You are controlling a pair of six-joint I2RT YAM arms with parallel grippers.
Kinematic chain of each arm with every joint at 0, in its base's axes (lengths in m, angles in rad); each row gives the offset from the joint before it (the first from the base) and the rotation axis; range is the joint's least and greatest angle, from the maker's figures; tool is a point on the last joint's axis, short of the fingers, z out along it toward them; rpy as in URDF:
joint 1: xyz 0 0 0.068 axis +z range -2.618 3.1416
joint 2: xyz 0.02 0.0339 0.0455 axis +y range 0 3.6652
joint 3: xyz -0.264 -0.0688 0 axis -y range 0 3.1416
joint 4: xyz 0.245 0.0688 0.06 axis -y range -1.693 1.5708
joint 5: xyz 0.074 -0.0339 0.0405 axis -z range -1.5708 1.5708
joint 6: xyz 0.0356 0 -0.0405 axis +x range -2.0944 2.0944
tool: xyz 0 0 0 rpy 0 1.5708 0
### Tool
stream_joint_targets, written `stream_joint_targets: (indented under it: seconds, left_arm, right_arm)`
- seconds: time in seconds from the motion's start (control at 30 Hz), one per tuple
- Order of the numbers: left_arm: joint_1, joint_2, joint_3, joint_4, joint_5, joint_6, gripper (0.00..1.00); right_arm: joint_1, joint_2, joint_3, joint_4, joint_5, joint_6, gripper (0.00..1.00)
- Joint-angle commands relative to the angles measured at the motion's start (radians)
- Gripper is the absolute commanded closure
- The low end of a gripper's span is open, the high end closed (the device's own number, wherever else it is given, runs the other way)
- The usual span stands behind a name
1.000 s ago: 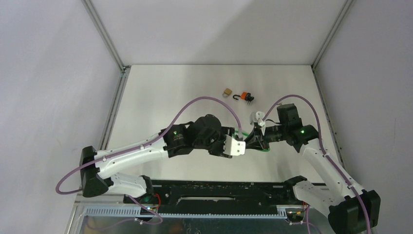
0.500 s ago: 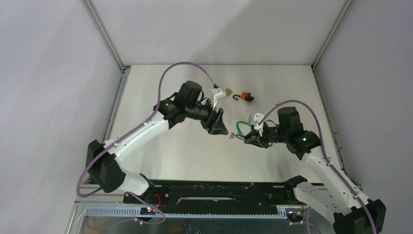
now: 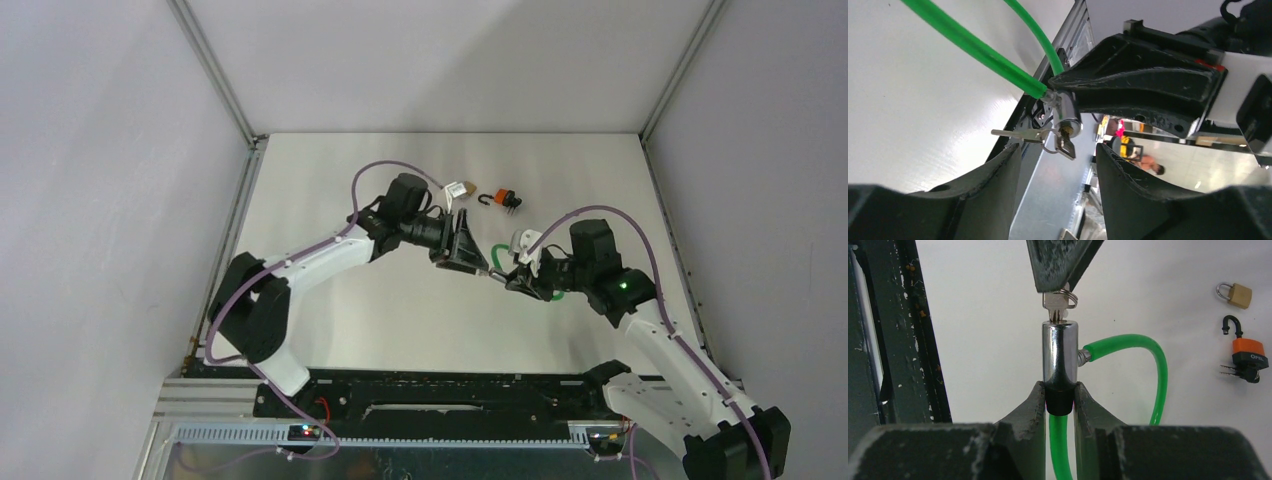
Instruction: Unlock with the key
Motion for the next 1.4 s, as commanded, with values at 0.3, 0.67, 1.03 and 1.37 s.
stream_joint_targets:
  seconds: [0.3,0.67,1.03,1.37]
  left_arm:
    - [0.001,0.041,-0.05,0.125,0.057,-0.192,0.57]
    - [-0.01,0.053,-0.051,0.145,0.058,-0.199,0.77]
    - [-0.015,0.076,0.011,0.03,0.039,-0.035,0.94]
    - [-0.019,0.087,0.134,-0.126,0.017,0.289,1.0]
  right_arm:
    - [-0.008,0.017,0.004,0.078,-0.006,-0.008,1.0]
    - [-0.008,0.018,0.004,0.075,-0.01,-0.011,1.0]
    - [-0.011,0.029,0.004,0.067,-0.039,-0.016,1.0]
    - [-0.04,0.067,0.004,0.048,-0.144,-0.009,1.0]
